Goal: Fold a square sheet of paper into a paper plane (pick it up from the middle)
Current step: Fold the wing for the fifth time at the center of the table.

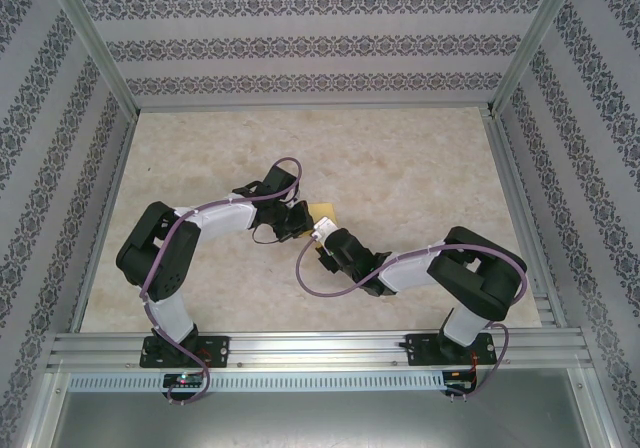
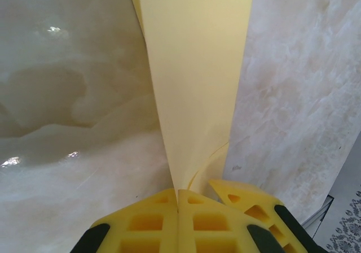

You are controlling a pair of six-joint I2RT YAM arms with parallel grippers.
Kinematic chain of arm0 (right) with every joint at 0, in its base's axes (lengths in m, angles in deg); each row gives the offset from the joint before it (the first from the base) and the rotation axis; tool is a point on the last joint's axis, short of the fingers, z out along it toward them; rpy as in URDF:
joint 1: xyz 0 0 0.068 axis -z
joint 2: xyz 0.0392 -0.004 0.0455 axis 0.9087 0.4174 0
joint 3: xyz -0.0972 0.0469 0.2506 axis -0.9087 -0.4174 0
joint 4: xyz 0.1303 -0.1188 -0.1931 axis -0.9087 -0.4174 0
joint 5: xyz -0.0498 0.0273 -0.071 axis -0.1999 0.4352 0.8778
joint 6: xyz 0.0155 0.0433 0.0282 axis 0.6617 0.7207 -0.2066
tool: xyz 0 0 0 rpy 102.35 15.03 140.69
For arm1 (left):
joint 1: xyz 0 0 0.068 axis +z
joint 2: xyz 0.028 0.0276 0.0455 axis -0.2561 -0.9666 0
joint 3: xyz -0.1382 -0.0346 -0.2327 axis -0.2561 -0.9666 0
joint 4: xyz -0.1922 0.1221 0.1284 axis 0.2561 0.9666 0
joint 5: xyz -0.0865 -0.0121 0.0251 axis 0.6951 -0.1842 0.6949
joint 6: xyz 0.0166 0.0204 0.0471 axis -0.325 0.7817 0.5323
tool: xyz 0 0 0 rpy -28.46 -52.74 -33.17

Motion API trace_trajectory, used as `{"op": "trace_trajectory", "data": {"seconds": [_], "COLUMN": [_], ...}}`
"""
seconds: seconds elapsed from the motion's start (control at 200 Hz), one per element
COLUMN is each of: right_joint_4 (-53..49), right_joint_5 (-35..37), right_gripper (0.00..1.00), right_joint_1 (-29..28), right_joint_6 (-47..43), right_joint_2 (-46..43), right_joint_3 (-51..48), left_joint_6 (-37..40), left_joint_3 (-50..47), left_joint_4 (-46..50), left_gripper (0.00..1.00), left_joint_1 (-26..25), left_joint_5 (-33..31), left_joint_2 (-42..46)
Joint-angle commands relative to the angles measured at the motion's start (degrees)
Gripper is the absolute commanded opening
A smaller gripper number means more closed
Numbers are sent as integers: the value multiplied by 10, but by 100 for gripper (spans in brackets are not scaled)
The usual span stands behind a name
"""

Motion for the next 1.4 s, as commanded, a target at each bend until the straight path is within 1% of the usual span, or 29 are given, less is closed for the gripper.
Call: {"op": "trace_trajectory", "data": {"seconds": [0.0,0.095,0.155,0.245,0.31,0.43,0.57,0.664,0.769,0.869,0.994,1.229,1.329,1.394], "right_joint_4": [24,25,27,33,41,55,79,96,109,125,133,149,122,130], "right_joint_5": [2,-4,-13,-32,-56,-115,-172,-207,-241,-265,-294,-350,-364,-374], "right_gripper": [24,17,12,7,6,2,0,0,0,0,0,0,0,0], "right_joint_1": [-8,-6,-4,3,12,35,59,71,82,93,112,146,159,164], "right_joint_6": [-1,3,6,16,31,65,112,145,184,222,270,360,391,407], "right_joint_2": [-1,1,1,-3,-10,-24,-24,-17,-6,1,7,17,18,21], "right_joint_3": [0,-1,-3,-8,-15,-26,-37,-41,-40,-42,-43,-43,-33,-35], "left_joint_6": [-8,-4,-1,10,22,38,47,47,49,43,49,56,52,50], "left_joint_3": [13,16,20,30,38,46,30,7,-28,-71,-112,-164,-180,-184], "left_joint_4": [16,20,23,37,52,72,74,57,12,-52,-118,-221,-260,-281], "left_gripper": [2,2,6,19,33,49,59,63,65,65,64,55,52,50], "left_joint_1": [-9,-9,-8,0,11,44,80,89,89,89,86,69,66,62], "left_joint_5": [-8,-8,-9,-15,-24,-33,-41,-44,-23,5,25,43,50,58], "left_joint_2": [16,18,21,29,40,66,97,116,125,131,138,137,132,124]}}
